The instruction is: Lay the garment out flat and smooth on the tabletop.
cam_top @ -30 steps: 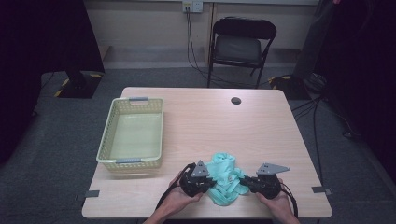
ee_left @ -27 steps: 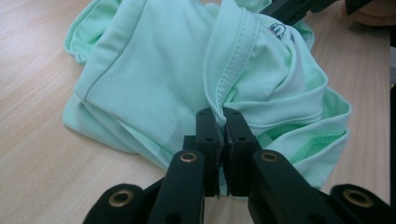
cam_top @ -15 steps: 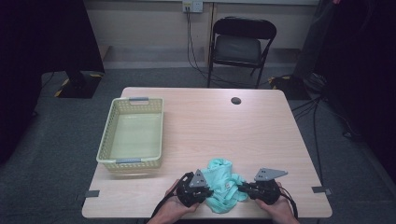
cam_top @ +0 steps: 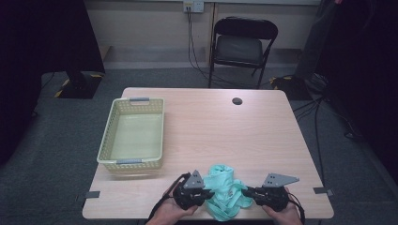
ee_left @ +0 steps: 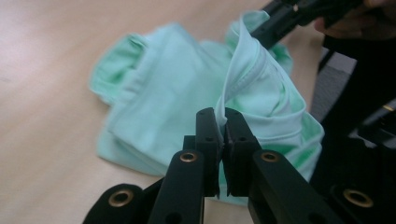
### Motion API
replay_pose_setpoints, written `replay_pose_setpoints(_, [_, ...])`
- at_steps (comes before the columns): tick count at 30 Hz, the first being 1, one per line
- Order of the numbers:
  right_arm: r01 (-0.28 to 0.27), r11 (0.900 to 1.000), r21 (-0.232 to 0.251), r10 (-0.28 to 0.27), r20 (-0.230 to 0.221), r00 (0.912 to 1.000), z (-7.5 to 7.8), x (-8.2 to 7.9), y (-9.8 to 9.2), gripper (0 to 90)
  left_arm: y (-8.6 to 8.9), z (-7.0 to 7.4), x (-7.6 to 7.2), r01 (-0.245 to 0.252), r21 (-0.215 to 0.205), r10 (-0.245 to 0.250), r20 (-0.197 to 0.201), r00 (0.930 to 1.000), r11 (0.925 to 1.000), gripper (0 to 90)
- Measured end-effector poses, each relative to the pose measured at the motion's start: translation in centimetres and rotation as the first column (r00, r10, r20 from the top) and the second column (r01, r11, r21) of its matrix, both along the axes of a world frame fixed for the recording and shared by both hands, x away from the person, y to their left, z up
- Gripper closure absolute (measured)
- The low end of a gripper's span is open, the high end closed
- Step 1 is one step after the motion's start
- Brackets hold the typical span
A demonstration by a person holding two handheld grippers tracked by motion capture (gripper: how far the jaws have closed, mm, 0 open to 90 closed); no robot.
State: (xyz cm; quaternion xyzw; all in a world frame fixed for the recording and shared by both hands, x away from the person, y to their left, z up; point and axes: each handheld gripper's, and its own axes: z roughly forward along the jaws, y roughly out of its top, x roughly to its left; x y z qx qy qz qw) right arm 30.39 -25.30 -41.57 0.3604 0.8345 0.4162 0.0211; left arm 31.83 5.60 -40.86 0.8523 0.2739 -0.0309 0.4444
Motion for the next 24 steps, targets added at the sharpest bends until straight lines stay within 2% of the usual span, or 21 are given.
replay_pose_setpoints(3, [0.024, 0.999, 0.027, -0.025, 0.023, 0.9994, 0.7, 0.6, -0.3, 85.0, 0.0, 0.5, 0.6, -0.01, -0.016, 0.011, 0.011, 0.9999, 0.9998, 86.6])
replay_pose_setpoints(6, [0.038, 0.998, 0.052, -0.04, 0.047, 0.9981, 1.6, 1.0, -0.5, 85.0, 0.0, 1.1, 0.9, -0.024, -0.05, 0.026, 0.024, 0.9994, 0.9985, 86.6])
replay_pose_setpoints(12, [0.06, 0.995, 0.085, -0.067, 0.085, 0.9941, 2.8, 1.8, -1.0, 85.0, 0.1, 1.5, 1.7, -0.061, -0.072, 0.065, 0.051, 0.9966, 0.9955, 86.7])
replay_pose_setpoints(16, [0.075, 0.992, 0.1, -0.085, 0.101, 0.9912, 3.4, 2.3, -1.3, 85.0, 0.3, 1.8, 2.3, -0.108, -0.097, 0.116, 0.07, 0.9908, 0.9894, 86.8])
replay_pose_setpoints(24, [0.073, 0.989, 0.13, -0.091, 0.134, 0.9868, 4.8, 3.0, -1.4, 85.1, 1.3, 3.1, 2.9, -0.149, -0.138, 0.164, 0.1, 0.9814, 0.9791, 86.8])
